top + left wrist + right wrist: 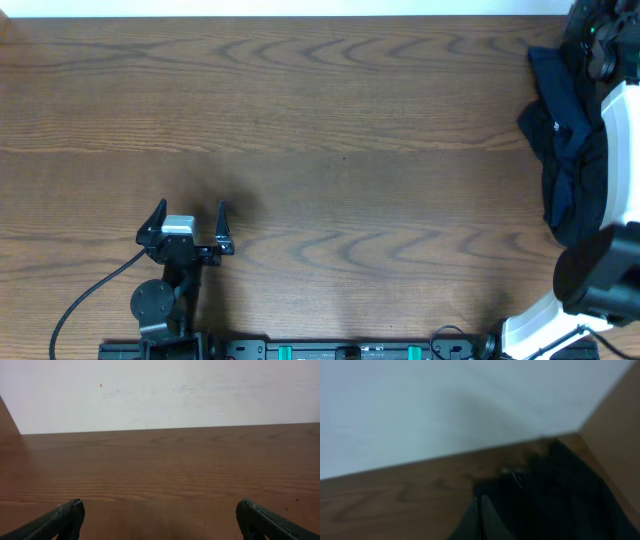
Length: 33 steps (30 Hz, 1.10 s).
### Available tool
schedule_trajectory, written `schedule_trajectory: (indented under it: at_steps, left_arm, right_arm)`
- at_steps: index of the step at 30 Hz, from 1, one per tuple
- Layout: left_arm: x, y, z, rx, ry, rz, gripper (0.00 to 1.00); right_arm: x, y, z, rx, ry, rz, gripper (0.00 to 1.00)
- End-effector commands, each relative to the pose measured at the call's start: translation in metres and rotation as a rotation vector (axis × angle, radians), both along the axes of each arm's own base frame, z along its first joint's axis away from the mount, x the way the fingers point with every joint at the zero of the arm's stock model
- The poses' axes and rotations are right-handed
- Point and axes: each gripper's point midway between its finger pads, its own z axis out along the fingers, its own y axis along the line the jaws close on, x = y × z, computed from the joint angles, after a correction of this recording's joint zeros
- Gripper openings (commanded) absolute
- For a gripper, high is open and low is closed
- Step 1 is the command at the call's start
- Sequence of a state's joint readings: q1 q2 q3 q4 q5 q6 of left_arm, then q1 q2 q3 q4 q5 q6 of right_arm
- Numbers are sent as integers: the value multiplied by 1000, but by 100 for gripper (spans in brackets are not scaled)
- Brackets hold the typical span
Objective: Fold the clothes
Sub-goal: 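Lower the right gripper and pinch a black garment from the pile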
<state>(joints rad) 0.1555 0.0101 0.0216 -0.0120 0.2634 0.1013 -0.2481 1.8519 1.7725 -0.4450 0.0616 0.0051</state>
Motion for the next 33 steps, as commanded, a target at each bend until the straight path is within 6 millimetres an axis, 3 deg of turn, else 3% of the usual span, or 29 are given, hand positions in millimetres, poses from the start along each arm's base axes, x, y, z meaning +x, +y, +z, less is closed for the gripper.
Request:
schedule_trajectory:
  at_steps: [1, 4, 6, 7, 13, 18, 22, 28, 33]
  left_arm:
    - [-1, -3, -15, -19, 44, -20, 98]
    - [-1, -3, -15, -19, 44, -20, 98]
    - [-1, -3, -15, -18, 44, -20, 98]
    - [-1, -3, -15, -19, 44, -20, 98]
    - [-1, -3, -15, -18, 44, -20, 98]
    - [-1, -3, -15, -18, 44, -20, 98]
    - [-1, -3, -15, -18, 44, -20, 98]
    - [-1, -3, -15, -18, 44, -20, 98]
    - [-1, -4, -15, -19, 44, -20, 98]
  right_arm:
    - [-4, -39, -35, 24, 60, -121, 6]
    - [-3, -68, -64, 51, 87, -162, 11]
    - [0, -89, -85, 59, 99, -190, 45]
    - [0, -97, -95, 63, 106, -203, 48]
    - [-2, -134, -164, 120, 176, -240, 54]
    - [-3, -144, -203, 182, 201, -233, 54]
    - [1, -146, -211, 194, 189, -217, 53]
    - [24, -133, -192, 224, 74, -105, 53]
    - [28, -131, -188, 270, 42, -117, 52]
